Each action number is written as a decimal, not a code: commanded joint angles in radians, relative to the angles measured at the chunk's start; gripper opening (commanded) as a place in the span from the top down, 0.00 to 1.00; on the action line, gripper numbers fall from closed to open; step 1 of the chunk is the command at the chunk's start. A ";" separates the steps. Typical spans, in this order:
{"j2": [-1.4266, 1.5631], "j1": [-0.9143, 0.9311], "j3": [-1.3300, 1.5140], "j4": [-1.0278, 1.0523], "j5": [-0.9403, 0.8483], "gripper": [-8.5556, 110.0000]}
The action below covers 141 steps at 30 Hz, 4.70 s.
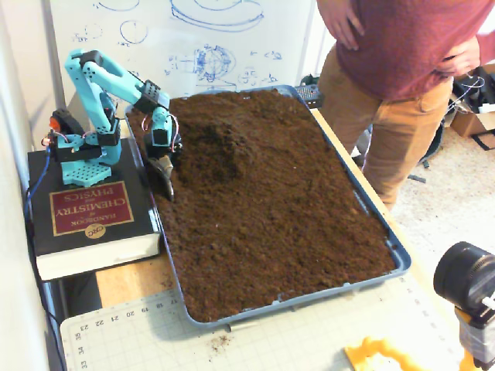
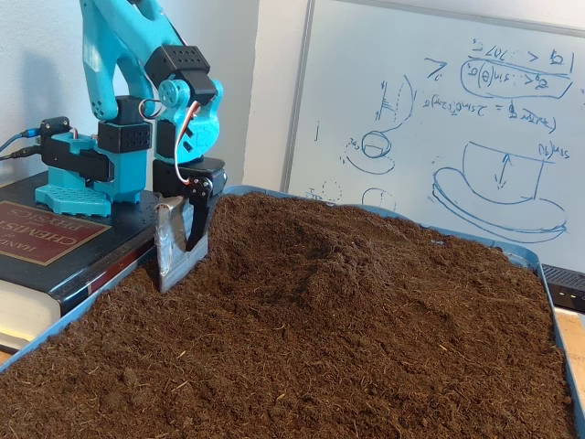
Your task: Build a berm.
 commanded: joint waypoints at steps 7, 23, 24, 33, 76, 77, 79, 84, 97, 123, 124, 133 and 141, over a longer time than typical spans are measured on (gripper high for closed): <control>-0.160 0.000 -0.210 -0.002 0.000 0.92; -0.400 -0.005 -0.584 0.000 0.006 0.92; -0.400 -0.006 -0.600 0.000 0.006 0.92; -0.462 -0.037 -0.695 0.000 0.008 0.92; -0.785 -0.041 -1.328 0.014 0.144 0.92; -0.784 -0.043 -1.328 0.014 0.144 0.92; -0.782 -0.046 -1.328 0.014 0.144 0.92; -0.746 -0.069 -1.327 0.017 0.144 0.92; -0.492 -0.112 -1.270 0.388 0.144 0.92; 0.021 -0.239 -0.341 0.304 0.143 0.92; 0.037 -0.241 -0.296 0.270 0.143 0.92; 0.109 -0.255 -0.066 0.115 0.144 0.92; 0.109 -0.301 -0.012 0.052 0.244 0.92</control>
